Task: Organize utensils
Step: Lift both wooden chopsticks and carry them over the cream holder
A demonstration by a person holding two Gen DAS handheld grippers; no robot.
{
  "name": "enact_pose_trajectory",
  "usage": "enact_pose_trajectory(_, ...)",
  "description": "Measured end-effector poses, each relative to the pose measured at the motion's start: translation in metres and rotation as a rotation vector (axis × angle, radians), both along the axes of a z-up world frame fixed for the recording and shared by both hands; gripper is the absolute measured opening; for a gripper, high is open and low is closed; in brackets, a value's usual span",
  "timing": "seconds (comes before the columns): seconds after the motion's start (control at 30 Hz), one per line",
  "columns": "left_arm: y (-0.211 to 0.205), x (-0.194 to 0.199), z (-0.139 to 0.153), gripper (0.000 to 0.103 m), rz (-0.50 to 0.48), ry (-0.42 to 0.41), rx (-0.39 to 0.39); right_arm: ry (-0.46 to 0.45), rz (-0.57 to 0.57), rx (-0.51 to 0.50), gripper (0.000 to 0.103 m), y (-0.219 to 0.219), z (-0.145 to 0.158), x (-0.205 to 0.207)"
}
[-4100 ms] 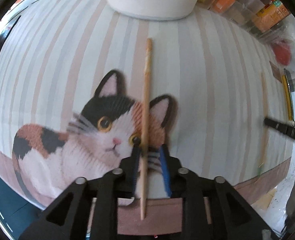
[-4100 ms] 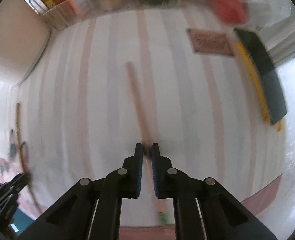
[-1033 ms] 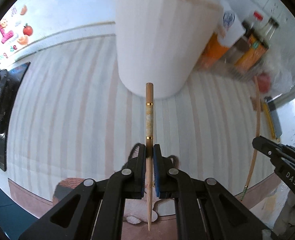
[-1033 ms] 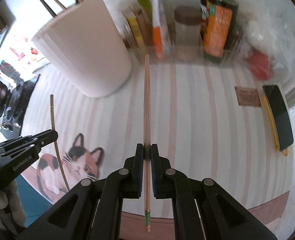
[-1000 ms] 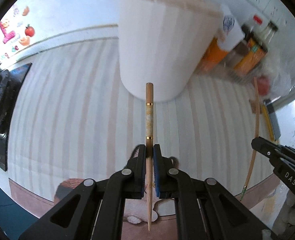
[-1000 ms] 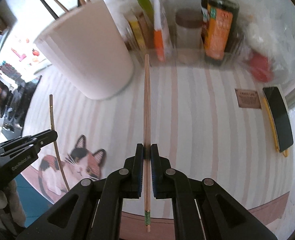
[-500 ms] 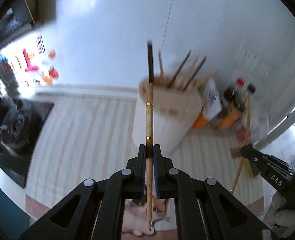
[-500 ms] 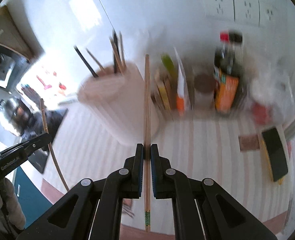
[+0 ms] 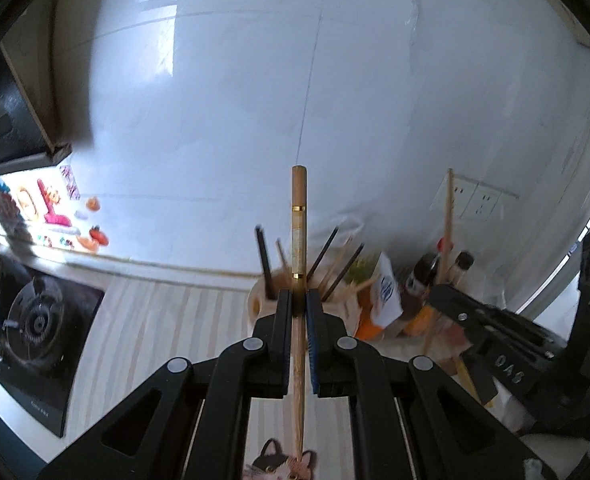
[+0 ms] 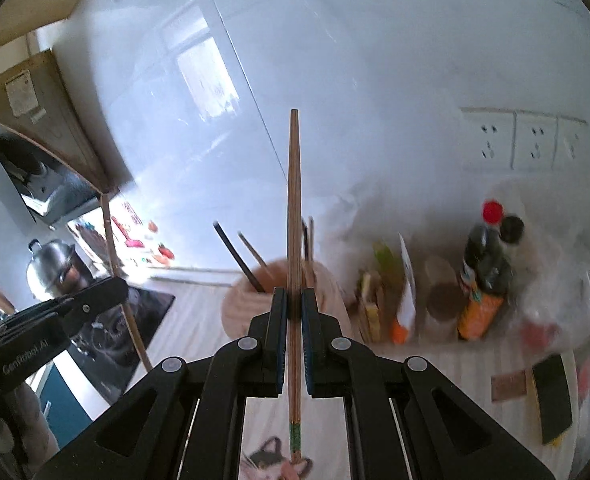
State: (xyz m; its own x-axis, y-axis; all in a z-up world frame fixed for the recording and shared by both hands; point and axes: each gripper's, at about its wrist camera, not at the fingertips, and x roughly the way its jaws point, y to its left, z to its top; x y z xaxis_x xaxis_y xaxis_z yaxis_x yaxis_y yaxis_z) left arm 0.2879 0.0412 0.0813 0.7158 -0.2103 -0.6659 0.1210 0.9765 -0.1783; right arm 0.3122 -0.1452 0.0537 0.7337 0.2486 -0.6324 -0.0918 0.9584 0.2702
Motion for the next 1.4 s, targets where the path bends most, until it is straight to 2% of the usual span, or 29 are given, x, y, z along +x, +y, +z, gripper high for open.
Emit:
enact_pose_trajectory(0.3, 0.001, 0.050, 0.032, 0.004, 0.000, -0.075, -0.046, -0.112, -0.016, 0.071, 0.007, 0.006, 0.021, 0.039)
enact_pose_trajectory(0.5, 0.000, 0.088, 0.037, 0.004, 0.001, -0.120, -0.035, -0.175, -0.051, 0.085, 0.007, 0.003, 0.017, 0.070)
enact_pose_trajectory(0.83, 0.002, 0.131, 0.002, 0.004, -0.005, -0.108, -0.061, -0.249, -0.087, 0.063, 0.007, 0.013, -0.015, 0.115)
enact_pose_trajectory(1.1, 0.001, 0.145, -0.024, 0.004, -0.031, -0.132, -0.069, -0.290, -0.083, 0.014, 0.007, 0.026, -0.039, 0.126)
enact_pose_trajectory(1.4, -0.002, 0.147, -0.036, 0.004, -0.048, -0.129, -0.055, -0.285, -0.064, -0.010, 0.007, 0.036, -0.060, 0.127)
